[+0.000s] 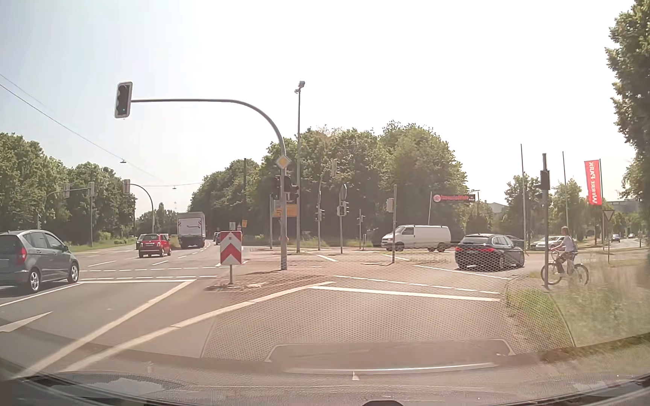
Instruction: Follow the waypoints while adhering to traffic rules and regulations
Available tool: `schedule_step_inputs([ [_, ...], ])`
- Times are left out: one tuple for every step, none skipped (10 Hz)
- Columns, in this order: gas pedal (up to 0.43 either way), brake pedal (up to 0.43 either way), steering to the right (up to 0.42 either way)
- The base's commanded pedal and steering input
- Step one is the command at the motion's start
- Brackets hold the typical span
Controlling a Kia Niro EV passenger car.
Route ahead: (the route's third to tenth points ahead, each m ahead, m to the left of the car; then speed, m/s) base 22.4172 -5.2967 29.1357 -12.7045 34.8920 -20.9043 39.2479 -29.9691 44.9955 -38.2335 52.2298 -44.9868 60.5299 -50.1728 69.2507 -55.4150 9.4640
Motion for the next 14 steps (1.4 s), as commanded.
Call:
schedule_step_inputs([
  [0.0,0.213,0.069],
  [0.0,0.177,0.079],
  [0.0,0.159,0.089],
  [0.0,0.146,0.1],
  [0.0,0.146,0.111],
  [0.0,0.146,0.121],
  [0.0,0.146,0.128],
  [0.0,0.146,0.135],
  [0.0,0.091,0.141],
  [0.0,0.0,0.144],
  [0.0,0.0,0.145],
  [0.0,0.0,0.15],
  [0.039,0.0,0.156],
  [0.169,0.0,0.164],
])
